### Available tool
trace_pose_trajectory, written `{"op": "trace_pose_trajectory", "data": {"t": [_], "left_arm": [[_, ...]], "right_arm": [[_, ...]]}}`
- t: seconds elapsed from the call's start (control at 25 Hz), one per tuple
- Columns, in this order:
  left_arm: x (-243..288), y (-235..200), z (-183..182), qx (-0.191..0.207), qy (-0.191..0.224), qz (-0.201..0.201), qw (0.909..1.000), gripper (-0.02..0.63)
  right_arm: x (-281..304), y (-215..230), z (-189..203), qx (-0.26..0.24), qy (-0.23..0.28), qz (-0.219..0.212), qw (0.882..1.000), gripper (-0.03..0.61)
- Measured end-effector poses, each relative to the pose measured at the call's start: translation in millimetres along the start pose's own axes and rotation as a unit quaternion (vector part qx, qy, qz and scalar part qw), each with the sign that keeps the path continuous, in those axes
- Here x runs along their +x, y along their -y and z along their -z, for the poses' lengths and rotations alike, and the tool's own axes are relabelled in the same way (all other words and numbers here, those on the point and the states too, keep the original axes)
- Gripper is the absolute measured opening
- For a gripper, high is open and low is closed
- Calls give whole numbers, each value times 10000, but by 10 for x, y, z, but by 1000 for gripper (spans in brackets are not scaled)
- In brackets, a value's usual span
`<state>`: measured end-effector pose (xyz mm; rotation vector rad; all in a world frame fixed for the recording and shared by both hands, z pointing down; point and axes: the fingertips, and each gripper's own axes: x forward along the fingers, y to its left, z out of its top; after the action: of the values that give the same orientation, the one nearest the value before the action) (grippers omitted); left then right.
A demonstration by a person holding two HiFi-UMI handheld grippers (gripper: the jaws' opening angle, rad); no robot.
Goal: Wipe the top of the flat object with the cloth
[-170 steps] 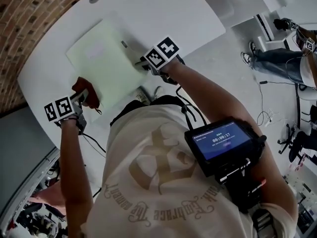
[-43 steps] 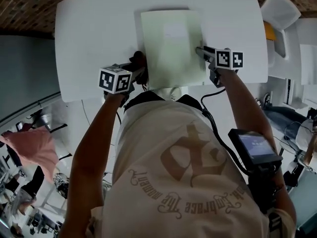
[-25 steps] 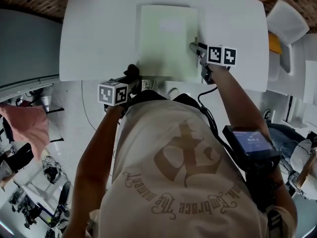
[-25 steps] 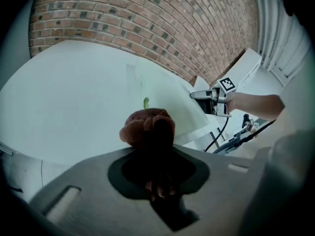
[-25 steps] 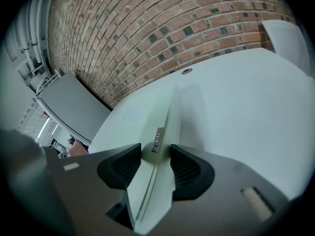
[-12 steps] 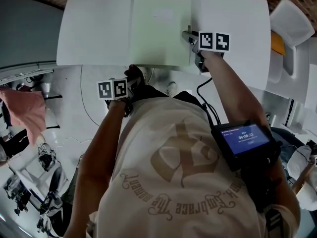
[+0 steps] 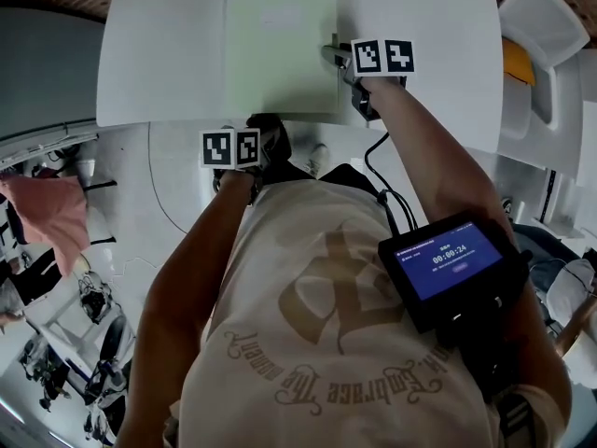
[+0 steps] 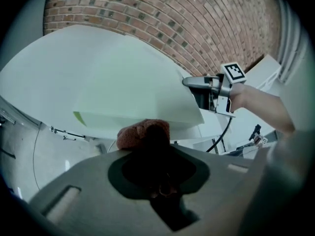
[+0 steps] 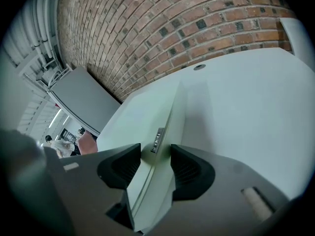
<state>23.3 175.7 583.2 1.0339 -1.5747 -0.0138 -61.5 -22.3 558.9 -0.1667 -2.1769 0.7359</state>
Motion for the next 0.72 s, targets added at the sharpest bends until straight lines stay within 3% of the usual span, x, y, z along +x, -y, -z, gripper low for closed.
{"op": "trace_pose_trajectory", "data": {"t": [0.36,0.72], "left_arm": [[345,560,34,839,-542,482,9938,80],[677,1143,94,1680,-838,1087,9762,80]], "right_arm": [[7,-14,-23,40,121,-44,9999,202],[-47,84,-24,81,187,-59,9998,202]]}}
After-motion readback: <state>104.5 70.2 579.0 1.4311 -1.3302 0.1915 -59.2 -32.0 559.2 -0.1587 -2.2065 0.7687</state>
